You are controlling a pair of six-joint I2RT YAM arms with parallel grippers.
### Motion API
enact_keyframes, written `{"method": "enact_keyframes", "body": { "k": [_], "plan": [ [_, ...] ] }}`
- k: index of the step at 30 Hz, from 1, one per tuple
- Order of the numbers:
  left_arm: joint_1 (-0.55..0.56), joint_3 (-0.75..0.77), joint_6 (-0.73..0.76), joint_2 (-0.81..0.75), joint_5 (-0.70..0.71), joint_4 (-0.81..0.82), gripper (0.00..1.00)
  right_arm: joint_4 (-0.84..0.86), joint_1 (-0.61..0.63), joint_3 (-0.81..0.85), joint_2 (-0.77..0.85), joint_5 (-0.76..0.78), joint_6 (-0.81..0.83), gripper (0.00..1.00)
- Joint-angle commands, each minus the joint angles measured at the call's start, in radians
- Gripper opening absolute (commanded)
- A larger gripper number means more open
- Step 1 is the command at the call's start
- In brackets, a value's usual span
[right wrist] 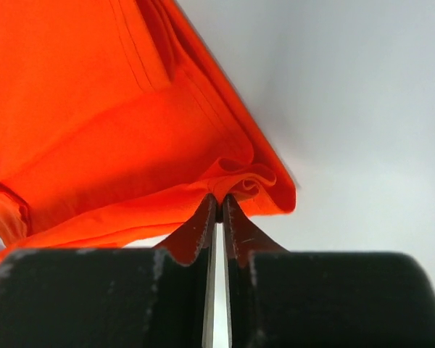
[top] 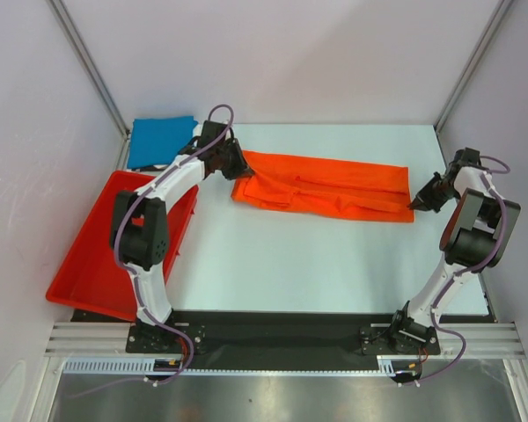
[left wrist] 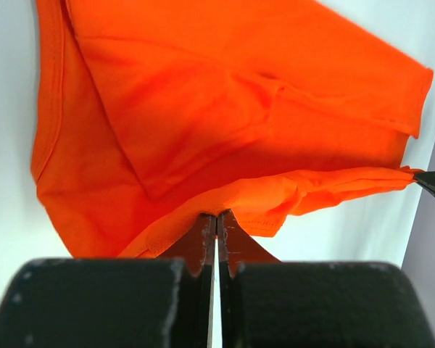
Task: Fold and stack the t-shirts
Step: Fold the tshirt
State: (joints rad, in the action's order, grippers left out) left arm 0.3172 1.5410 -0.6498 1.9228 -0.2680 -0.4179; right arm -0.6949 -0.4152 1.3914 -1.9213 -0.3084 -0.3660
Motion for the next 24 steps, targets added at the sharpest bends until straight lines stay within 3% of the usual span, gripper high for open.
{"method": "enact_keyframes", "body": {
  "k": [1, 3, 8, 24],
  "plan": [
    [-0.01, 0.063, -0.036, 0.036, 0.0, 0.037, 0.0, -0.028, 0.004, 0.098, -0.045, -0.015, -0.008, 0.07],
    [-0.01, 0.074, -0.045, 0.05, 0.0, 0.037, 0.0, -0.031, 0.006, 0.122, -0.064, -0.02, -0.013, 0.0],
    [-0.01, 0.108, -0.05, 0.082, 0.004, 0.033, 0.0, -0.051, 0.007, 0.193, -0.12, -0.021, -0.017, 0.0],
    [-0.029, 0.139, -0.08, 0.131, 0.032, 0.039, 0.0, -0.08, 0.001, 0.314, -0.22, -0.057, -0.016, 0.09]
  ]
}}
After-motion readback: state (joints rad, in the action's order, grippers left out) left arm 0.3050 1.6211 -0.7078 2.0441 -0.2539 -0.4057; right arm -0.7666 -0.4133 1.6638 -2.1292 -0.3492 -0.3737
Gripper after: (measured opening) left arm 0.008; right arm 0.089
